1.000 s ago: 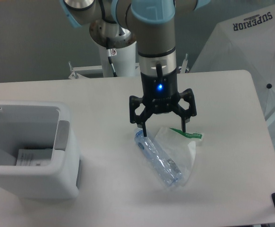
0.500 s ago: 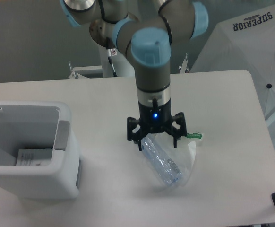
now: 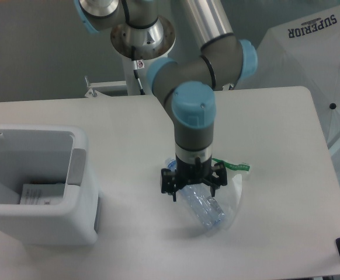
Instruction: Place the trash in the trash can
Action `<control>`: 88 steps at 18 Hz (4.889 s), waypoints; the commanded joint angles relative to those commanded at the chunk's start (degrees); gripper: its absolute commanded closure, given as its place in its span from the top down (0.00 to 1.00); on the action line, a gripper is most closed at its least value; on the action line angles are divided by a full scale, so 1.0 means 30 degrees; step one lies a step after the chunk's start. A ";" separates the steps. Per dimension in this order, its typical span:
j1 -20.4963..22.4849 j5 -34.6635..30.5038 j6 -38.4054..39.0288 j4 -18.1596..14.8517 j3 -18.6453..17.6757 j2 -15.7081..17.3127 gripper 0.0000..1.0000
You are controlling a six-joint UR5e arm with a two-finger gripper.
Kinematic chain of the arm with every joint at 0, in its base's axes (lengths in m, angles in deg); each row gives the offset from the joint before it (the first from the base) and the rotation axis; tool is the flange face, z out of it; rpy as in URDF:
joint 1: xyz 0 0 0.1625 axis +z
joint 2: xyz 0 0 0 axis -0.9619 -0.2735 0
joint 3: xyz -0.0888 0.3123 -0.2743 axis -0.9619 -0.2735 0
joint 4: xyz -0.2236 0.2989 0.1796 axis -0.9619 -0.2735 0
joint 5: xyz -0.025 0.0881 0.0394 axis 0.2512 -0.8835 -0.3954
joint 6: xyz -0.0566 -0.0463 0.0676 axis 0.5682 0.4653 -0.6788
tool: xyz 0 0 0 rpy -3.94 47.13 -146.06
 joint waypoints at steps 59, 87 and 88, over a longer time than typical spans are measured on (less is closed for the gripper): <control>0.1054 0.0463 0.2026 0.0759 0.4946 0.0873 0.62; -0.6326 0.6592 0.3403 0.4365 0.7034 0.2986 0.63; -0.6560 0.6592 0.3432 0.4365 0.6830 0.2985 0.63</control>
